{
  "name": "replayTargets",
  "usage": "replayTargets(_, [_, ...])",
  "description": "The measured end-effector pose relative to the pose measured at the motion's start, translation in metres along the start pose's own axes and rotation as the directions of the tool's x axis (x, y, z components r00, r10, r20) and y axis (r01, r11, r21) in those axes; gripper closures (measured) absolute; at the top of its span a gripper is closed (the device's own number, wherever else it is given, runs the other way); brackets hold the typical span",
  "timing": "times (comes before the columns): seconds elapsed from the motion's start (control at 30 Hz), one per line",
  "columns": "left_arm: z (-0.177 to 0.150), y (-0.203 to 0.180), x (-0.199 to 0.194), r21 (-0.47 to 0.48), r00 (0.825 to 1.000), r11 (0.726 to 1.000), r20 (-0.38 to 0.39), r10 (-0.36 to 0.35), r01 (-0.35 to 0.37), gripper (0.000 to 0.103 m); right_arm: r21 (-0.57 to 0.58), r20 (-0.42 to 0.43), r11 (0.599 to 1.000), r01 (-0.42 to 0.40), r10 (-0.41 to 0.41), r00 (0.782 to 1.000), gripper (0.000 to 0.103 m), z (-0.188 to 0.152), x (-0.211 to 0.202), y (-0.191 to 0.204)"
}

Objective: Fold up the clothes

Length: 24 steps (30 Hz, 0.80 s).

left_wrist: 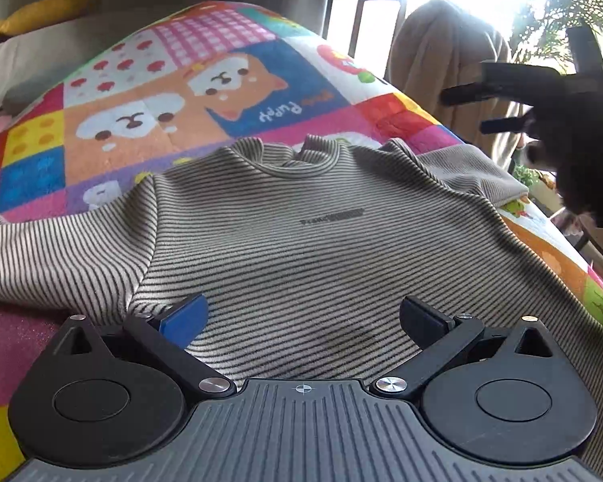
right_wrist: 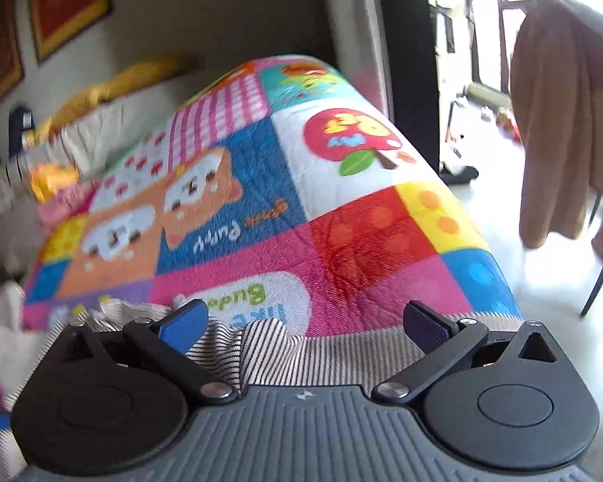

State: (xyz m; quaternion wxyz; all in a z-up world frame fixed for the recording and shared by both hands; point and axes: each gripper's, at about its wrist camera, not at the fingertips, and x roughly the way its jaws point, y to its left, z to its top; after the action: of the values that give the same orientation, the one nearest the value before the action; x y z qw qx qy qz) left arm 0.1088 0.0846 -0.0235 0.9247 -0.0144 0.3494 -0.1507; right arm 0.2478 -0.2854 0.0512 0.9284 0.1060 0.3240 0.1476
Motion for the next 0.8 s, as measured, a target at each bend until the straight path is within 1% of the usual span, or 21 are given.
replayTargets(0.03, [0.0, 0.0, 0.001, -0.001, 1.0, 1.0, 0.0, 0.001, -0.001, 0.0, 0.118, -0.003, 0.992, -0.035, 0.036, 0.999, 0.0, -0.005, -0.013, -0.025])
replayTargets(0.07, [0.0, 0.0, 0.001, 0.0, 1.0, 1.0, 0.0, 0.004, -0.004, 0.0, 0.235, -0.003, 0.969, -0.069, 0.072, 0.997, 0.0, -0.009, -0.025, -0.049])
replayTargets(0.1, [0.0, -0.001, 0.003, 0.003, 1.0, 1.0, -0.001, 0.008, -0.008, 0.0, 0.348, 0.002, 0.932, -0.101, 0.107, 0.994, 0.0, -0.014, -0.038, -0.074])
replayTargets(0.13, [0.0, -0.002, 0.002, 0.005, 1.0, 1.0, -0.001, 0.011, -0.011, 0.0, 0.444, -0.004, 0.889, -0.115, 0.13, 0.991, 0.0, -0.026, -0.044, -0.093])
replayTargets(0.17, [-0.001, -0.002, 0.002, 0.008, 1.0, 1.0, -0.002, 0.014, -0.014, 0.0, 0.526, -0.011, 0.84, -0.132, 0.162, 0.987, 0.0, -0.04, -0.048, -0.11])
replayTargets(0.2, [-0.001, -0.003, 0.002, 0.01, 1.0, 1.0, -0.003, 0.017, -0.017, 0.0, 0.601, -0.002, 0.783, -0.162, 0.204, 0.979, 0.0, -0.055, -0.049, -0.123])
replayTargets(0.27, [-0.001, -0.004, 0.003, 0.016, 1.0, 1.0, -0.005, 0.024, -0.024, 0.0, 0.702, 0.048, 0.67, -0.242, 0.295, 0.954, 0.0, -0.078, -0.044, -0.14])
replayTargets(0.33, [0.0, -0.006, 0.004, 0.026, 0.999, 0.999, -0.009, 0.035, -0.035, 0.0, 0.748, 0.09, 0.602, -0.28, 0.326, 0.941, 0.0, -0.092, -0.033, -0.147])
replayTargets(0.4, [-0.001, -0.009, 0.005, 0.039, 0.999, 0.998, -0.013, 0.051, -0.051, 0.0, 0.745, 0.104, 0.604, -0.285, 0.316, 0.943, 0.0, -0.093, -0.021, -0.146])
replayTargets(0.47, [-0.001, -0.01, 0.006, 0.047, 0.998, 0.997, -0.016, 0.061, -0.06, 0.0, 0.722, 0.135, 0.619, -0.309, 0.312, 0.94, 0.0, -0.086, -0.012, -0.143])
replayTargets(0.67, [-0.003, -0.012, 0.008, 0.051, 0.997, 0.996, -0.016, 0.07, -0.069, 0.0, 0.7, 0.196, 0.642, -0.313, 0.248, 0.949, 0.0, -0.058, 0.007, -0.138])
replayTargets(0.73, [-0.004, -0.012, 0.008, 0.048, 0.997, 0.996, -0.014, 0.071, -0.07, 0.0, 0.633, 0.235, 0.696, -0.339, 0.244, 0.941, 0.0, -0.045, 0.003, -0.12])
replayTargets(0.77, [-0.004, -0.012, 0.008, 0.047, 0.997, 0.997, -0.013, 0.07, -0.069, 0.0, 0.582, 0.253, 0.732, -0.355, 0.252, 0.934, 0.0, -0.037, -0.002, -0.104])
replayTargets(0.8, [-0.004, -0.011, 0.009, 0.045, 0.998, 0.997, -0.013, 0.068, -0.068, 0.0, 0.489, 0.257, 0.783, -0.384, 0.292, 0.921, 0.0, -0.03, -0.008, -0.076])
